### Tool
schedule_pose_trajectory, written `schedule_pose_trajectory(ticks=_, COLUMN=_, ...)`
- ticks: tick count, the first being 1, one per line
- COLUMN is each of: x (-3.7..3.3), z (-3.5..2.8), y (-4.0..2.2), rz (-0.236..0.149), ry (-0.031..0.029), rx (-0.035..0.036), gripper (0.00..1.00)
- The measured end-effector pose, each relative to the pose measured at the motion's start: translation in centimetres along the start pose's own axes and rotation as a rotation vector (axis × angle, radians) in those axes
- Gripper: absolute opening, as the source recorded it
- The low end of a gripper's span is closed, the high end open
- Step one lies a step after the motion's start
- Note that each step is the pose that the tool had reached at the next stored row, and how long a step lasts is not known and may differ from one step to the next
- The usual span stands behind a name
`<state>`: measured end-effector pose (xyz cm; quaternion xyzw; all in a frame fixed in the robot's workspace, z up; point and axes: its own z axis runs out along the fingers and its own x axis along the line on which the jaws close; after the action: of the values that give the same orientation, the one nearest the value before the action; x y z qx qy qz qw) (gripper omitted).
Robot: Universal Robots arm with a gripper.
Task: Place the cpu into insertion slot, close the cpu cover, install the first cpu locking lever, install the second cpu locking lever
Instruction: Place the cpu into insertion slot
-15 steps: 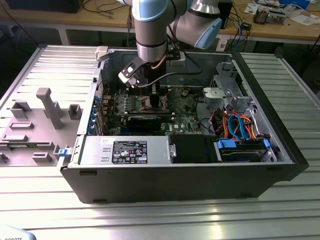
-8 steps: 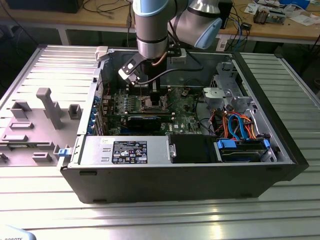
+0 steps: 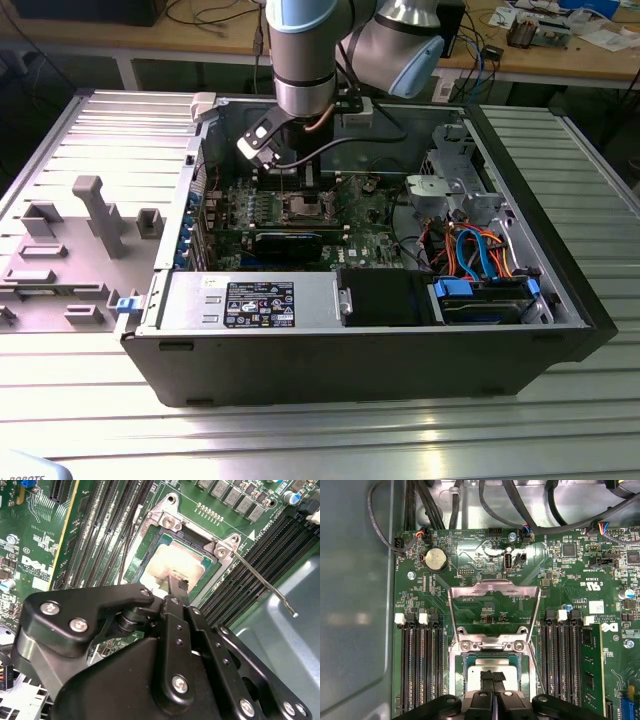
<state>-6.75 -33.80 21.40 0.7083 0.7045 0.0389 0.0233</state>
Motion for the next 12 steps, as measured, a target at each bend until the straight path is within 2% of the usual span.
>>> schedule_pose_trajectory(ticks=8, x=0.00, z=0.00, y=0.03, rz=0.000, ry=0.0000, rx=0.0000, gripper=0.11)
schedule_pose_trajectory(ticks=9, x=0.00, z=0.01, y=0.07, rz=0.000, ry=0.0001, rx=0.0018, gripper=0.11)
schedule_pose_trajectory(ticks=10, x=0.00, z=0.00, y=0.06, rz=0.001, ry=-0.0001, rx=0.0253, gripper=0.11)
schedule_pose_trajectory(ticks=11, x=0.00, z=0.00, y=0.09, rz=0.001, ry=-0.0003, rx=0.0383, gripper=0.11)
schedule_pose_trajectory(ticks=12, x=0.00, z=0.00, y=0.11, rz=0.001, ry=-0.0004, rx=0.0418, gripper=0.11)
